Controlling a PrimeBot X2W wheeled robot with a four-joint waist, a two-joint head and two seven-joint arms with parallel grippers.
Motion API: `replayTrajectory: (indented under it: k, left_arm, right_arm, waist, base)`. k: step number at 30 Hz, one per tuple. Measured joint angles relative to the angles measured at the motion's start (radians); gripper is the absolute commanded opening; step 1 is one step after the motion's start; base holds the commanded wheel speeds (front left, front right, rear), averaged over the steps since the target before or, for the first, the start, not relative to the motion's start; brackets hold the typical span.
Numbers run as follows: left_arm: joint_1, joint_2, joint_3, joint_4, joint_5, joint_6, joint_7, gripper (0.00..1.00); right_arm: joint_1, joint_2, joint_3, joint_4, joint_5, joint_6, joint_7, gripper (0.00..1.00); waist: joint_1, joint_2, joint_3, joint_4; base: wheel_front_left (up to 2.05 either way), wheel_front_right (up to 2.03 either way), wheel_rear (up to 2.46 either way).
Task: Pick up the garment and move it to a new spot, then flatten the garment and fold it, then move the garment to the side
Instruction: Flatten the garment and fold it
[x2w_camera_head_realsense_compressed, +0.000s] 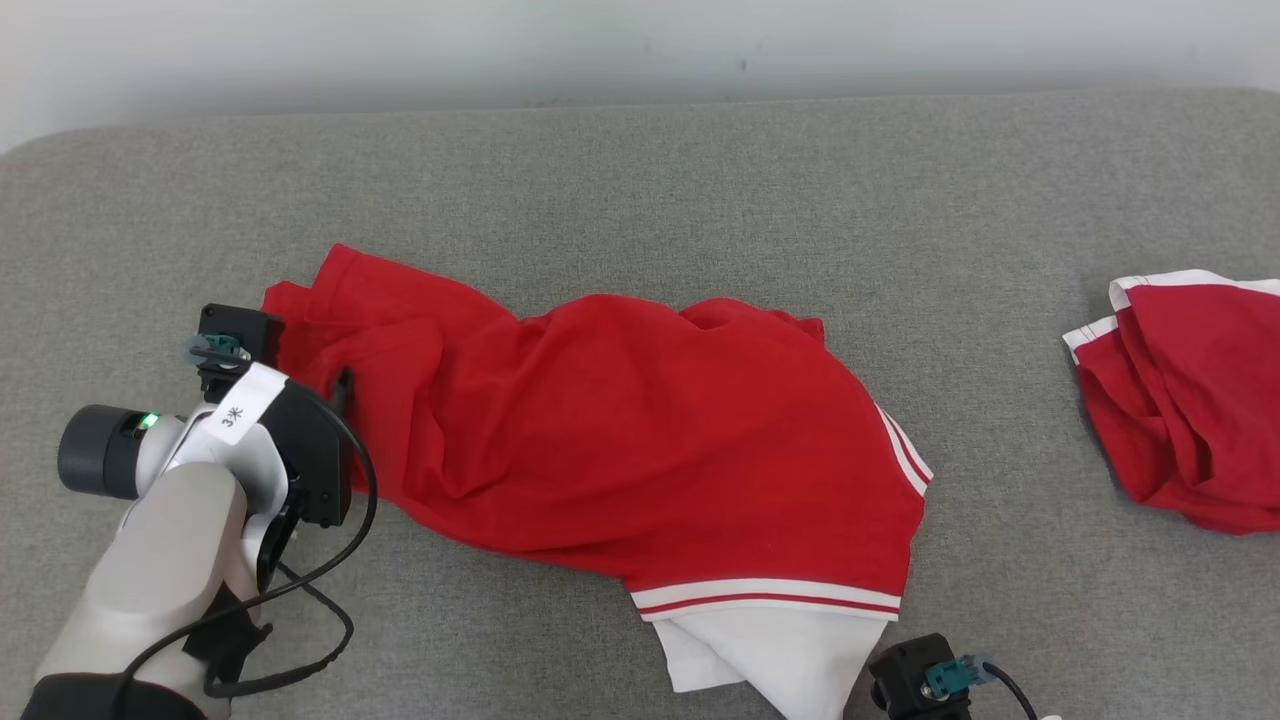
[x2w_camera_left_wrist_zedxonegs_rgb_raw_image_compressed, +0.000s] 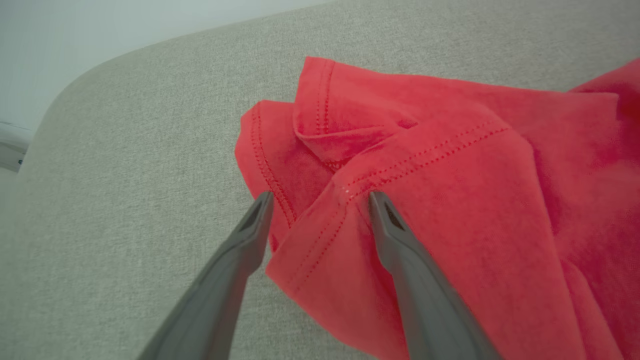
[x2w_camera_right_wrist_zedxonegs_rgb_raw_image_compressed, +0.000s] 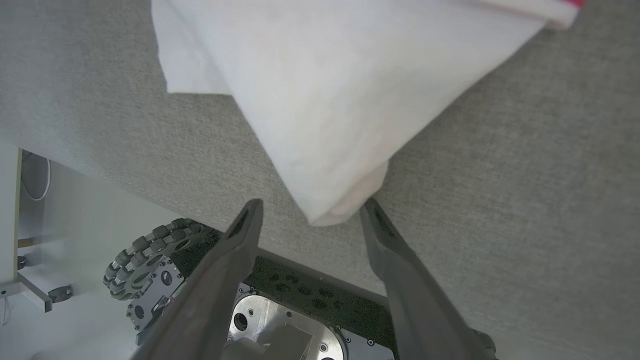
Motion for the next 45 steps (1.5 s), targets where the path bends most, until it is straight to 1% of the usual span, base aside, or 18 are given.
replayTrajectory:
  k: [1,7,8,9,10,11,12,13,14,15,17,18,23,26,30,36,39,45]
  left_arm:
    - [0.0,0.0,-0.001,0.004,0.0,-0.007,0.0,1.0]
    - [-0.002,-0.006,-0.004,0.028,-0.008,-0.019,0.01,1.0]
    - [-0.004,-0.006,-0.003,0.031,-0.008,-0.026,0.01,0.97]
    - [-0.009,-0.007,-0.003,0.035,-0.009,-0.026,0.012,0.84]
    - [-0.015,-0.009,-0.002,0.039,-0.011,-0.026,0.012,0.68]
    - [-0.02,-0.01,-0.002,0.041,-0.014,-0.027,0.019,0.49]
    - [-0.022,-0.012,-0.002,0.044,-0.014,-0.035,0.02,0.25]
    - [-0.022,-0.016,-0.002,0.048,-0.015,-0.035,0.02,0.07]
    - [-0.022,-0.021,-0.002,0.052,-0.018,-0.035,0.021,0.0]
    - [-0.022,-0.021,-0.002,0.052,-0.018,-0.035,0.021,0.0]
    - [-0.022,-0.025,-0.002,0.057,-0.021,-0.043,0.025,0.0]
    - [-0.022,-0.025,-0.001,0.058,-0.024,-0.043,0.025,0.0]
    - [-0.027,-0.025,0.008,0.063,-0.04,-0.042,0.017,0.0]
    - [-0.048,-0.031,0.013,0.066,-0.042,-0.033,0.003,0.0]
    - [-0.058,-0.035,0.022,0.07,-0.043,-0.024,-0.017,0.0]
    - [-0.06,-0.036,0.043,0.07,-0.057,-0.014,-0.062,0.0]
    - [-0.063,-0.038,0.068,0.056,-0.075,-0.006,-0.097,0.0]
    - [-0.075,-0.049,0.112,0.0,-0.118,-0.002,-0.189,0.0]
  right_arm:
    - [-0.001,0.0,0.003,0.003,0.0,0.0,0.0,1.0]
    - [-0.013,0.002,0.009,0.016,-0.001,0.0,0.0,1.0]
    - [-0.014,0.002,0.01,0.017,-0.001,0.0,0.0,1.0]
    - [-0.014,0.002,0.011,0.018,-0.002,0.0,0.0,1.0]
    - [-0.016,0.002,0.012,0.02,-0.002,0.0,0.0,1.0]
    - [-0.016,0.002,0.013,0.022,-0.004,0.0,0.0,1.0]
    - [-0.017,0.002,0.014,0.025,-0.006,0.0,0.0,0.87]
    - [-0.019,0.003,0.015,0.028,-0.009,0.0,0.0,0.72]
    - [-0.02,0.004,0.016,0.031,-0.009,0.0,0.0,0.49]
    - [-0.02,0.004,0.016,0.031,-0.009,0.0,0.0,0.44]
    - [-0.02,0.005,0.016,0.036,-0.011,0.0,-0.001,0.22]
    - [-0.02,0.005,0.015,0.038,-0.013,0.0,-0.003,0.0]
    - [-0.028,0.007,0.005,0.041,-0.017,0.0,-0.031,0.0]
    - [-0.052,0.01,-0.017,0.035,-0.016,0.002,-0.06,0.0]
    - [-0.06,0.011,-0.029,0.02,-0.007,0.012,-0.089,0.0]
    - [-0.078,0.022,-0.053,-0.041,0.034,0.028,-0.125,0.0]
    - [-0.079,0.023,-0.089,-0.08,0.061,0.033,-0.149,0.0]
    - [-0.108,0.016,-0.187,-0.159,0.091,0.035,-0.207,0.0]
  waist:
    - [0.0,0.0,0.0,0.0]
    - [0.0,0.0,0.002,-0.003]
    - [0.0,0.0,0.003,-0.004]
    - [0.0,0.0,0.003,-0.004]
    - [0.0,0.0,0.004,-0.005]
    - [0.0,0.0,0.005,-0.005]
    - [0.0,0.0,0.006,-0.006]
    - [0.0,0.0,0.007,-0.006]
    - [0.0,0.0,0.008,-0.007]
    - [0.0,0.0,0.008,-0.007]
    - [0.0,0.0,0.009,-0.008]
    - [0.0,0.0,0.01,-0.008]
    - [0.0,0.0,0.013,-0.006]
    - [0.0001,0.0,0.01,0.0]
    - [0.0,0.0,0.0,0.009]
    - [0.0,0.0,-0.023,0.018]
    - [0.0,0.0,-0.039,0.021]
    - [0.0,0.0,-0.082,0.021]
  base:
    - [0.0,0.0,0.0]
    - [0.0,0.0,0.0]
    - [0.0,0.0,0.0]
    - [0.0,0.0,0.0]
    - [0.0,0.0,0.0]
    - [0.0,0.0,0.0]
    - [0.0,0.0,0.0]
    - [0.0,0.0,0.0]
    - [0.0,0.0,0.0]
    - [0.0,0.0,0.0]
    - [0.0,0.0,0.0]
    - [0.0,0.0,0.0]
    - [0.0,0.0,0.0]
    - [0.0,0.0,0.0]
    - [0.0,0.0,0.0]
    - [0.0,0.0,0.0]
    - [0.0,0.0,0.0]
    - [0.0,0.0,0.0]
